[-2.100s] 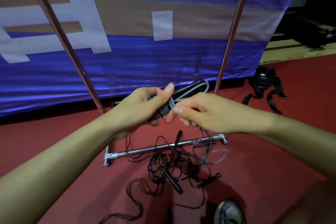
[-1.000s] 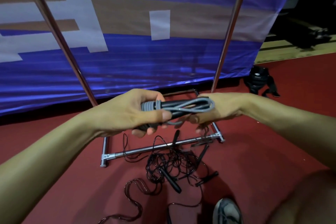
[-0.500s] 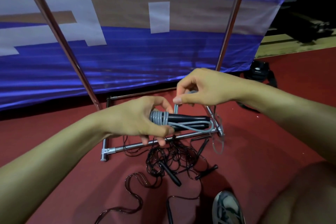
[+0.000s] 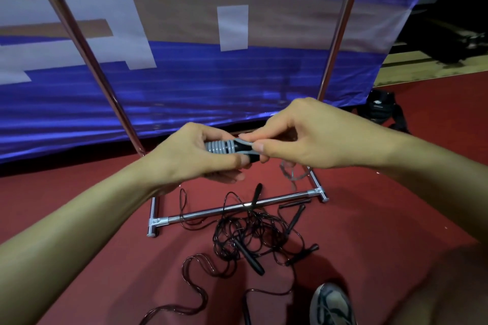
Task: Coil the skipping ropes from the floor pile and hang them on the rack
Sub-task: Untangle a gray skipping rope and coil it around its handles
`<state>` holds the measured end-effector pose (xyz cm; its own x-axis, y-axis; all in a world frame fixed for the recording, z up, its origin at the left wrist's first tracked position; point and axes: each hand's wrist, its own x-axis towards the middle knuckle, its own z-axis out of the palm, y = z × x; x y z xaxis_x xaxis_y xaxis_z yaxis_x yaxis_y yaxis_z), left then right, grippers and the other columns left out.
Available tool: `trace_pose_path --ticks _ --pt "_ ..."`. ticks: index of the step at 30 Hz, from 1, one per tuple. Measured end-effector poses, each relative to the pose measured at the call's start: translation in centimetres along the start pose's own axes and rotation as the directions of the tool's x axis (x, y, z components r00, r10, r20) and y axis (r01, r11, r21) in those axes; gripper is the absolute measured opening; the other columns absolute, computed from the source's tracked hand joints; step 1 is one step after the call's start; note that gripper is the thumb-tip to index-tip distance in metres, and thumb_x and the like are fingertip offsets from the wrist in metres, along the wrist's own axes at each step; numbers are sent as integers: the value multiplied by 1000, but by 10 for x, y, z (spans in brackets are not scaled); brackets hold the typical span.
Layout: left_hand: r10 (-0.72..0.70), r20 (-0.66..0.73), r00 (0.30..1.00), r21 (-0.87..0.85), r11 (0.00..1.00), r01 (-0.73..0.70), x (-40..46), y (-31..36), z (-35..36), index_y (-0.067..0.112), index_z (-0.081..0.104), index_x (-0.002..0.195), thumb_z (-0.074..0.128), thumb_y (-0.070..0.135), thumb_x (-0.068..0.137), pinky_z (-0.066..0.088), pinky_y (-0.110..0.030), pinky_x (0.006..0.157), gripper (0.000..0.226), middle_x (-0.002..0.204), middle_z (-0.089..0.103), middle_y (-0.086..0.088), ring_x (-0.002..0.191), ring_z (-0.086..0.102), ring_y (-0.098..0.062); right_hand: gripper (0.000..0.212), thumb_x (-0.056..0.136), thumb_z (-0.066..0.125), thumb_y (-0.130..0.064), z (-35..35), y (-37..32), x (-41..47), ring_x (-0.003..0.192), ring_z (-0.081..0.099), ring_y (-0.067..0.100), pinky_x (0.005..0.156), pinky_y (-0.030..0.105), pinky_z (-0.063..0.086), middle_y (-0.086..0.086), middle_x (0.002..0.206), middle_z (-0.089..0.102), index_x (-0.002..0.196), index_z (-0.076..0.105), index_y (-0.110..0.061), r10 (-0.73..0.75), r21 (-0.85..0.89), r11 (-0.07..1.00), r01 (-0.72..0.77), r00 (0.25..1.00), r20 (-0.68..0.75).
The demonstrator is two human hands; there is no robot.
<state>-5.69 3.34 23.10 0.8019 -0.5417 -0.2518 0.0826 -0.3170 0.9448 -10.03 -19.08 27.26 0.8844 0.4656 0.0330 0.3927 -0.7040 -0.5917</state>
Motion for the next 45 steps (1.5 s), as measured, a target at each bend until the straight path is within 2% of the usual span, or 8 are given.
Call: trace_pose_path --ticks 5,11,16,22,25,29,34,45 --pt "50 -13 999 -20 999 -51 1 2 -4 10 78 108 79 12 84 60 -23 63 23 98 79 -13 88 78 -25 32 97 68 -35 6 15 1 79 66 1 69 15 45 -27 78 66 127 69 -45 -49 -57 997 45 996 -68" --pt "56 46 997 -116 992 -51 0 8 -4 1 69 116 54 16 104 44 -21 53 24 85 72 -8 73 65 -12 34 95 72 -32 16 23 3 92 68 10 81 37 53 -11 95 72 127 70 -41 -105 -49 994 98 974 -201" --pt "63 -109 992 -1 998 -64 5 6 3 6 72 99 57 50 99 42 -23 51 47 78 72 -18 61 55 -17 33 94 74 -28 26 23 1 86 65 7 75 23 50 -12 91 70 127 72 -31 -174 -97 983 153 949 -263" --pt "123 -314 942 7 992 -127 10 10 4 -6 65 91 61 33 102 41 -25 47 40 76 72 -25 54 59 -19 28 92 77 -24 40 25 5 74 70 13 71 24 57 -6 83 72 119 74 -22 -70 76 992 105 929 -364" --pt "144 -387 911 65 990 -129 8 13 3 2 63 83 62 26 102 40 -22 43 30 73 72 -23 39 53 -12 10 96 71 -22 49 28 8 68 73 10 70 26 58 -4 75 74 98 66 -14 25 225 974 38 962 -272" --pt "134 -406 904 146 986 -81 7 12 0 8 61 73 60 27 101 35 -19 43 34 52 63 1 36 44 -12 30 109 49 -27 55 38 12 78 73 15 83 32 58 0 83 76 96 74 -15 51 245 967 -63 997 56" --pt "91 -328 940 38 996 -83 3 13 2 5 66 71 57 23 103 36 -20 41 38 57 66 -4 42 46 -14 30 109 42 -28 57 52 16 96 74 22 96 39 55 2 88 72 93 64 -15 -33 381 923 -56 974 224" --pt "60 -80 995 -240 968 -78 -2 18 -25 1 71 96 75 30 79 32 -15 38 34 70 66 -11 55 56 -9 57 103 34 -51 52 72 18 73 37 12 74 24 38 -4 76 36 106 74 -10 -58 637 722 -271 893 447"
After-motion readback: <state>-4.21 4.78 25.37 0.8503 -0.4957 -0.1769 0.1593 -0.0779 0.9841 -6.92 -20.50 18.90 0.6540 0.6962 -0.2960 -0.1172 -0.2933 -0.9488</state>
